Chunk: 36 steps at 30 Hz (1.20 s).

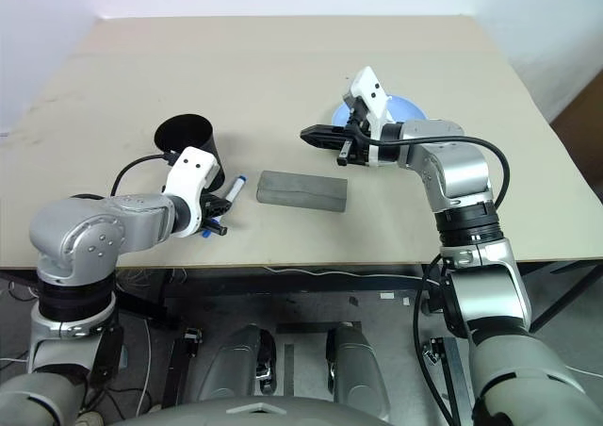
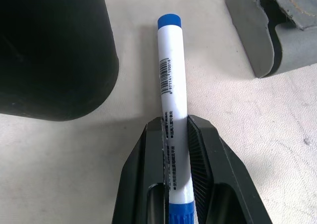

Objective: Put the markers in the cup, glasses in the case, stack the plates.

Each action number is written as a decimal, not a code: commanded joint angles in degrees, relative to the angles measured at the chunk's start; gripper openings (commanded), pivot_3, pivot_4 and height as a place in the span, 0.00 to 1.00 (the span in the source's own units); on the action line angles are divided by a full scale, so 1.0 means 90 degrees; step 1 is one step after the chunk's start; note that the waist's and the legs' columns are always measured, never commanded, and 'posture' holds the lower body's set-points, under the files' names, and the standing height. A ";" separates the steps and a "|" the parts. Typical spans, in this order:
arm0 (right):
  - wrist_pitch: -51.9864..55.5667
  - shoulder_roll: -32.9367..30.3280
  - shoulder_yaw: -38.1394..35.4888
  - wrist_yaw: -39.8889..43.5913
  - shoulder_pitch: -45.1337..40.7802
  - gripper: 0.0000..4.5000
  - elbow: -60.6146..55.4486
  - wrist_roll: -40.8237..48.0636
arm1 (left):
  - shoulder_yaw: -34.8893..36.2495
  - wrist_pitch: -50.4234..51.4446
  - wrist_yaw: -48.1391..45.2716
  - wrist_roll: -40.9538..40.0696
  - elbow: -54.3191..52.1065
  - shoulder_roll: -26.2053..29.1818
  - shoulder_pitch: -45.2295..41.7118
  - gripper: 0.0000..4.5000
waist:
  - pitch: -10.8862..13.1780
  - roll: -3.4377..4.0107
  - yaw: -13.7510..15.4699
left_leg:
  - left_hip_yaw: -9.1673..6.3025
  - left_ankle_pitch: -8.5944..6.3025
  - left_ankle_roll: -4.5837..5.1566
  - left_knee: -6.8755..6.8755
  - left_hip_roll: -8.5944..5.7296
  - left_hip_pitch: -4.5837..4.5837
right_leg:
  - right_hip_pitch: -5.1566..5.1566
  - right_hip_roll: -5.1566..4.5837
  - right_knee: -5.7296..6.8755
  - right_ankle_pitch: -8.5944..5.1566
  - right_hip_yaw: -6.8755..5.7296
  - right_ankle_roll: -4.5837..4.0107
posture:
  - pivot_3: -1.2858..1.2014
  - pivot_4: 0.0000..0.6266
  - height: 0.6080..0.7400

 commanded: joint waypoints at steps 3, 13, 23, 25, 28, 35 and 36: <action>-0.0220 -0.0072 -0.0069 0.0015 -0.0150 0.00 -0.0053 -0.0044 | 0.0023 -0.0513 -0.0309 0.0289 -0.0629 0.0165 0.0190 0.06 | 0.0000 0.0000 -0.0003 | 0.0000 0.0000 0.0000 -0.0002 0.0001 -0.0001 | -0.0002 -0.0001 -0.0002 0.0000 0.0000 0.0000 | 0.52 0.24 0.47; -0.0314 -0.0049 -0.0058 0.0073 -0.0193 0.00 0.0010 -0.0094 | 0.0206 -0.1665 -0.0592 0.0776 -0.1203 0.0226 0.0752 0.06 | 0.0001 0.0000 0.0000 | 0.0001 -0.0001 0.0001 -0.0003 0.0001 -0.0003 | -0.0001 -0.0002 -0.0007 0.0000 0.0001 -0.0002 | 0.52 0.24 0.47; -0.0356 -0.0015 -0.0108 0.0096 -0.0270 0.00 -0.0004 -0.0033 | 0.0722 -0.3724 -0.1787 0.0792 -0.1694 0.0659 0.1905 0.06 | 0.0002 0.0001 -0.0002 | 0.0002 -0.0001 0.0002 -0.0008 0.0004 -0.0004 | -0.0004 -0.0002 -0.0012 0.0000 0.0000 -0.0010 | 0.52 0.24 0.47; -0.0358 -0.0013 -0.0123 0.0106 -0.0269 0.00 -0.0018 -0.0014 | 0.0878 -0.4005 -0.2076 0.0682 -0.1726 0.0701 0.2063 0.06 | 0.0002 0.0001 -0.0001 | 0.0002 -0.0001 0.0002 -0.0008 0.0004 -0.0005 | -0.0003 -0.0002 -0.0015 0.0000 0.0000 -0.0012 | 0.52 0.24 0.47; -0.0401 0.0008 -0.0164 0.0096 -0.0289 0.00 0.0007 0.0010 | 0.1064 -0.4606 -0.2478 0.0588 -0.1751 0.0690 0.2289 0.06 | 0.0002 0.0001 0.0003 | 0.0002 -0.0001 0.0002 -0.0008 0.0004 -0.0006 | -0.0003 -0.0001 -0.0018 0.0000 -0.0001 -0.0013 | 0.52 0.24 0.47; -0.0437 0.0023 -0.0230 0.0067 -0.0304 0.00 0.0031 0.0083 | 0.1316 -0.5959 -0.3035 0.0428 -0.1635 0.0415 0.2441 0.06 | 0.0002 0.0001 0.0001 | 0.0003 -0.0002 0.0004 -0.0008 0.0004 -0.0006 | -0.0002 0.0000 -0.0023 0.0001 -0.0001 -0.0016 | 0.52 0.24 0.47; -0.0430 0.0027 -0.0259 0.0071 -0.0299 0.00 0.0005 0.0124 | 0.1314 -0.6193 -0.3068 0.0466 -0.1555 0.0354 0.2392 0.06 | 0.0002 0.0001 0.0002 | 0.0003 -0.0002 0.0004 -0.0008 0.0004 -0.0007 | -0.0002 0.0002 -0.0023 0.0001 -0.0002 -0.0016 | 0.52 0.24 0.47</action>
